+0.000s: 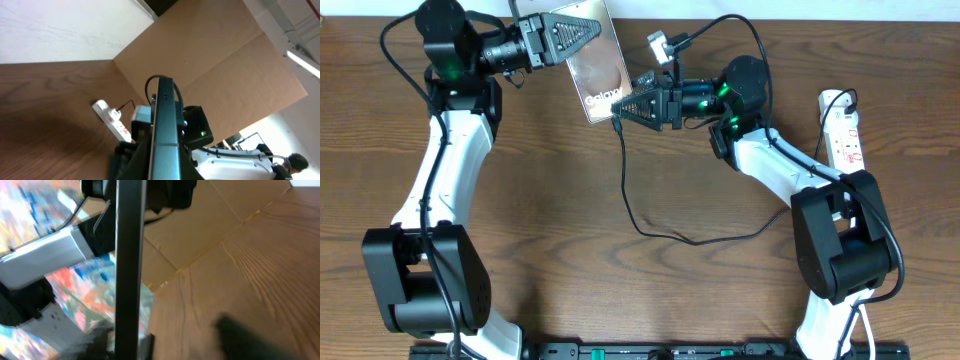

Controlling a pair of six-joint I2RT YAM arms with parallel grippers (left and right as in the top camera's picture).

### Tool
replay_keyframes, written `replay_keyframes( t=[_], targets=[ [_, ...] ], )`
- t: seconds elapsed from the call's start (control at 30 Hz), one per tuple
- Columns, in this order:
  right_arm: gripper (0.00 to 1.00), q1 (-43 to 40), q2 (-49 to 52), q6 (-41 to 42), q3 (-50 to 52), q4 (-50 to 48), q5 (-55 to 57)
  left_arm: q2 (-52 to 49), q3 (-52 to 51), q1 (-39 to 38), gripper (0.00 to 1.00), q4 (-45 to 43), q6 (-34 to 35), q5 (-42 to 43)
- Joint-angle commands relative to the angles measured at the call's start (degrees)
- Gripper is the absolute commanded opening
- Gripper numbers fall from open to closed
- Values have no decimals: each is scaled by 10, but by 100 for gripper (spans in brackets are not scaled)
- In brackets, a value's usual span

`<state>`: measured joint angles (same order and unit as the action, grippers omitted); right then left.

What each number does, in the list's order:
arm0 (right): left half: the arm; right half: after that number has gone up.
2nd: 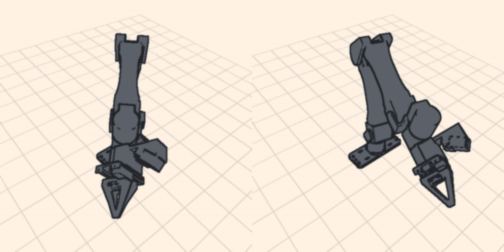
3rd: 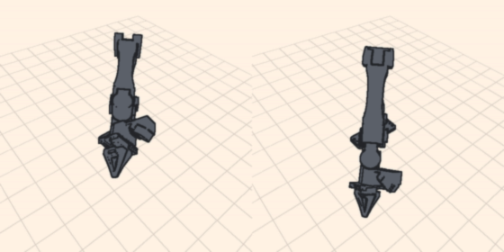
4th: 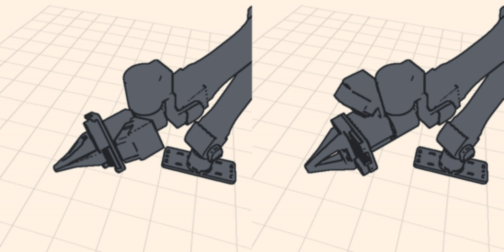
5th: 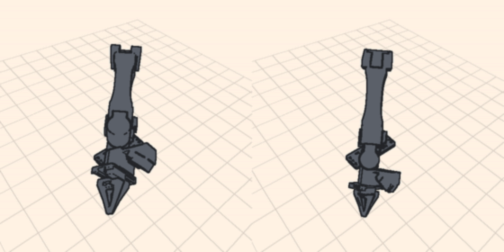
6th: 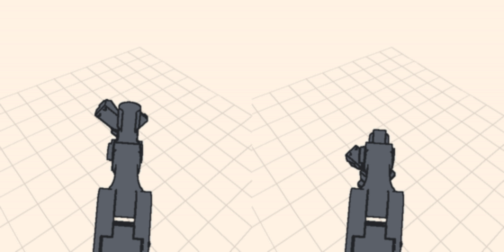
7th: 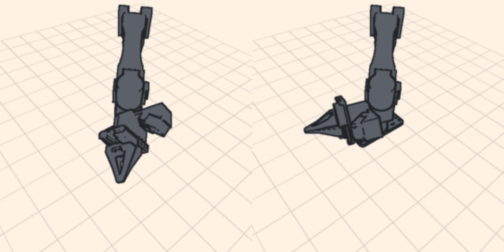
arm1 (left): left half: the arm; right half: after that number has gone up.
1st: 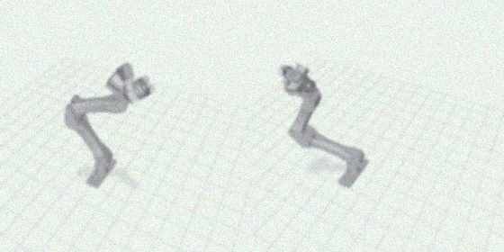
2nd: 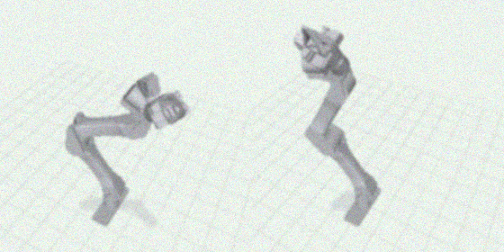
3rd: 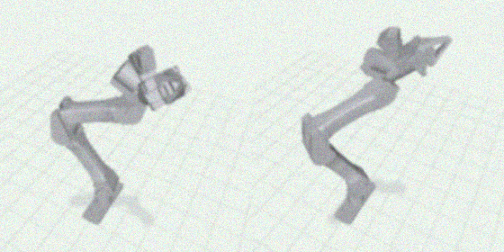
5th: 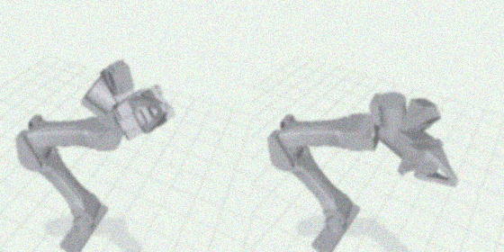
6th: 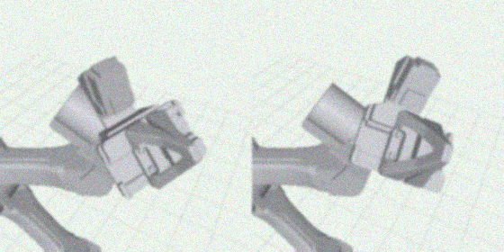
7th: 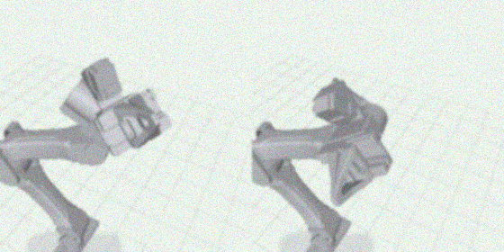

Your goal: Plug charger to phone and switch on socket

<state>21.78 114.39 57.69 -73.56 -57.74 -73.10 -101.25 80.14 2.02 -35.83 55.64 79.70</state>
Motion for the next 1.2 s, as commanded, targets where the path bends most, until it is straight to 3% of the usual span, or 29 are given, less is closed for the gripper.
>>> replay_keyframes(
  t=[0.0, 0.4, 0.63, 1.17],
  targets=[
    [99, -1, 1, -7, -10, -1, 8, 4, 5, 1, 8, -4, 5, 9],
    [99, -2, 1, -7, -10, -1, 1, 4, 5, 43, 7, -2, 5, 9],
    [99, -10, 1, -8, -10, 34, 1, 4, 5, 88, 7, 58, 5, 13],
    [99, -52, -7, -252, -11, 522, 107, 4, -16, 104, 7, 75, -18, 43]
  ],
)
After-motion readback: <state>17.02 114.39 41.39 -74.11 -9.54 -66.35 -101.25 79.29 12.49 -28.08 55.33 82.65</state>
